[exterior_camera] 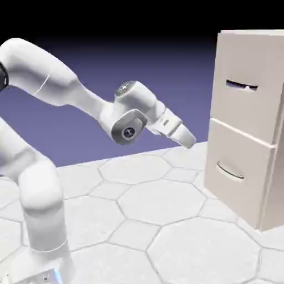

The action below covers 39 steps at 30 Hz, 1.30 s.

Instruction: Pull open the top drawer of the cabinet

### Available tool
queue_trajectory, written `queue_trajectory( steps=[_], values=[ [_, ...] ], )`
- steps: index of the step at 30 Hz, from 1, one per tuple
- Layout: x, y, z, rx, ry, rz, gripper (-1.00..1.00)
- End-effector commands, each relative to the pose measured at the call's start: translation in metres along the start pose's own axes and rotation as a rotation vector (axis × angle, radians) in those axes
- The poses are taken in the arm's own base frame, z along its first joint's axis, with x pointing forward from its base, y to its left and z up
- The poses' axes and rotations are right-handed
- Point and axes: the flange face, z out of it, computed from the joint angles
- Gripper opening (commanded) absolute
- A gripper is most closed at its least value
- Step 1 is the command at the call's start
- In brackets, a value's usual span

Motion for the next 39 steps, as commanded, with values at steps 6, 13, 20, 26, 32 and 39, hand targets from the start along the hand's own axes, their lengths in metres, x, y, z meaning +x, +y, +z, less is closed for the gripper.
queue_trajectory(
  steps=[6,13,20,26,32,39],
  values=[
    [-0.008,-0.031,0.026,-0.100,-0.008,-0.559,0.00],
    [-0.025,-0.057,0.062,-0.186,-0.069,-1.192,0.00],
    [-0.042,-0.075,0.097,-0.226,-0.143,-1.799,0.00],
    [-0.053,-0.088,0.121,-0.234,-0.180,-2.297,0.00],
    [-0.055,-0.101,0.137,-0.252,-0.167,-2.769,0.00],
    [-0.041,-0.119,0.143,0.330,0.071,2.967,0.00]
  ],
)
